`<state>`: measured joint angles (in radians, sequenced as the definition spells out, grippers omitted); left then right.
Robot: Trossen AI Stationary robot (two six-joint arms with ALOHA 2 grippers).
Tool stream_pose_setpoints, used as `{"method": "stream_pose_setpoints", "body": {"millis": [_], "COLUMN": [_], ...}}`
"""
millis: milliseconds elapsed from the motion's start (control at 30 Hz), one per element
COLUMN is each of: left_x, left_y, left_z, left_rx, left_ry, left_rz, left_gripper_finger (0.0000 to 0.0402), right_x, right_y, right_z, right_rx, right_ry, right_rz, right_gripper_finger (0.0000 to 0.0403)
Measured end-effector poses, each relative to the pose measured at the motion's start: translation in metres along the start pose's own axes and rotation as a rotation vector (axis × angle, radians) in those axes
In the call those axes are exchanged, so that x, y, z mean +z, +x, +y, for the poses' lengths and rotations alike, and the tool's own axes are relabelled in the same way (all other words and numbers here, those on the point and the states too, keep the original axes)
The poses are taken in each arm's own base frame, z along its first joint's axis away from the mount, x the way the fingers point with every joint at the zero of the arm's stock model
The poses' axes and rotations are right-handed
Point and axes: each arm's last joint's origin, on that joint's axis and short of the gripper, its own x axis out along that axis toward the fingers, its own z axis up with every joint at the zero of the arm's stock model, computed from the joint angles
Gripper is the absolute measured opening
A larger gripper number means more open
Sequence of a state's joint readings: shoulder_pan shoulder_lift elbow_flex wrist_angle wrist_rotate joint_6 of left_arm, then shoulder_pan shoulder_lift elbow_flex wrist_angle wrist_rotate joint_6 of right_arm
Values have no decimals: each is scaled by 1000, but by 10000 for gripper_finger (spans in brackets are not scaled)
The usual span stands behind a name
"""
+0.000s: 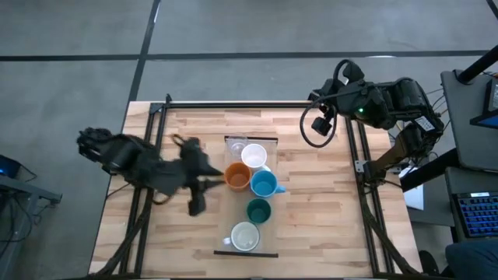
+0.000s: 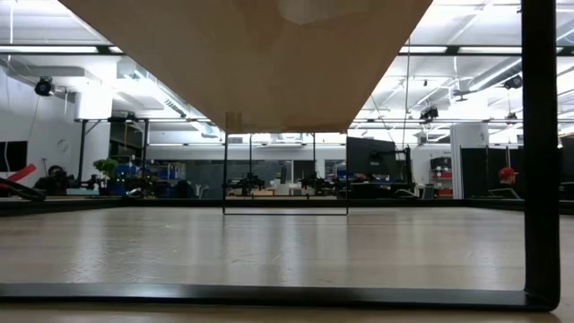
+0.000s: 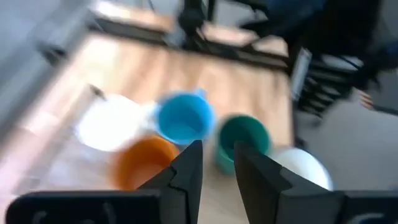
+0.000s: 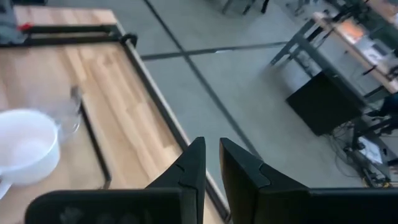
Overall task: Stack small to large cups/mugs on shelf
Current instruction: Return to Home Position
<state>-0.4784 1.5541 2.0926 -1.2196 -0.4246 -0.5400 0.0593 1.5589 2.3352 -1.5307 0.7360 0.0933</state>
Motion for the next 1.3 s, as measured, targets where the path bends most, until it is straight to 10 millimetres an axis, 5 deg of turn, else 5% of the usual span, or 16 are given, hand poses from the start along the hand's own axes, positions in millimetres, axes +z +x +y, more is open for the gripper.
{"method": "stream_pose_setpoints", "body": {"millis": [300,700,1033,1300], "left_x": [-13,-64,-103,-130], "left_y": [-49,-54,-67,-63], "left_z": [31,68,102,115], "left_rx": [139,168,132,127], "left_ry": [123,215,206,238], "left_rz": [-146,-220,-415,-401], "left_gripper_finger": [77,77,77,77], "right_x": [20,47,39,12], "right_y": [-6,2,36,50], "right_z": [-2,15,43,53], "right_rx": [48,264,367,402], "right_ry": [44,-10,8,211], "right_rz": [-192,-454,-417,-463], "right_gripper_finger": [40,40,40,41]}}
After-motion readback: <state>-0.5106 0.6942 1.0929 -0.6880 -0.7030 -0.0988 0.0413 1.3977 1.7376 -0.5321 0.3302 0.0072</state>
